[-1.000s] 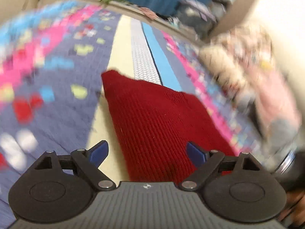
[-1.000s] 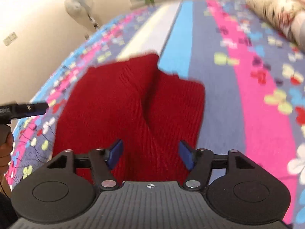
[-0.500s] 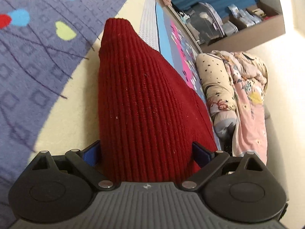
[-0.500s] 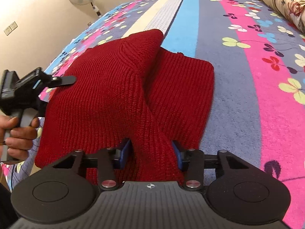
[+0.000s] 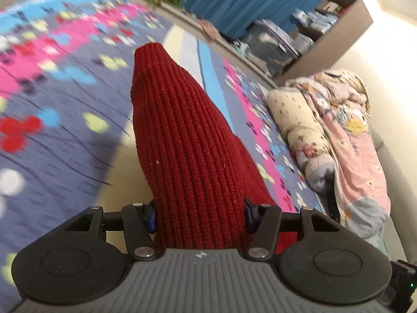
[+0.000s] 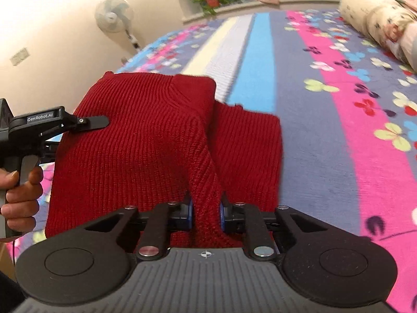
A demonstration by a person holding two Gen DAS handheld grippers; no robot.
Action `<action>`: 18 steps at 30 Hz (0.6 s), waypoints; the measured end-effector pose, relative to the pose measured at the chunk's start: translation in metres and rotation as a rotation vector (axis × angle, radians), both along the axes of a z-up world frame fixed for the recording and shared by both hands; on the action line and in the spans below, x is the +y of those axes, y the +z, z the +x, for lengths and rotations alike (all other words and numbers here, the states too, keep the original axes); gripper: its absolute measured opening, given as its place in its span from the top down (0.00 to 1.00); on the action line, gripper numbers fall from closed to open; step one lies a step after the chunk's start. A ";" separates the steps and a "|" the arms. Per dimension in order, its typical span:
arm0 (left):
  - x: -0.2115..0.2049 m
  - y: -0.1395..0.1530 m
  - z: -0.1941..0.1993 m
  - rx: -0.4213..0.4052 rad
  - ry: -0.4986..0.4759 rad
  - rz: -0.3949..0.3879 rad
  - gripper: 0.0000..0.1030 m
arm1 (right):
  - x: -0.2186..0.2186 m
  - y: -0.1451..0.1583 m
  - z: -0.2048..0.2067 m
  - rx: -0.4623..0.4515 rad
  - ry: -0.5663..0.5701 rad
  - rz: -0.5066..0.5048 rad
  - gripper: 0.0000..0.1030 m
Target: Fold small clothes
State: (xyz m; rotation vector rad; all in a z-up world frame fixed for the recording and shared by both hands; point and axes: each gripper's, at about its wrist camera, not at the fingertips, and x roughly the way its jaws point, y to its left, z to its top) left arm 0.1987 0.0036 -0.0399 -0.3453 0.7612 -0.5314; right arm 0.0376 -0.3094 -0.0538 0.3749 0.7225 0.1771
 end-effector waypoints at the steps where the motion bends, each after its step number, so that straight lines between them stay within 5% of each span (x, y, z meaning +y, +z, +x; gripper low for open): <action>1: 0.010 0.007 -0.005 -0.012 0.009 0.020 0.39 | 0.008 0.004 -0.002 -0.013 0.018 0.007 0.83; 7: 0.076 0.028 -0.022 0.034 0.045 0.119 0.34 | 0.060 0.022 -0.010 -0.068 0.193 0.016 0.83; 11: 0.114 0.021 -0.033 0.160 0.114 0.219 0.32 | 0.076 0.011 -0.001 0.046 0.243 0.031 0.83; 14: 0.127 0.037 -0.067 0.001 0.202 0.334 0.26 | 0.082 -0.006 0.007 0.154 0.257 0.051 0.83; 18: 0.119 0.039 -0.105 -0.043 0.107 0.285 0.34 | 0.089 -0.004 0.003 0.151 0.267 0.002 0.83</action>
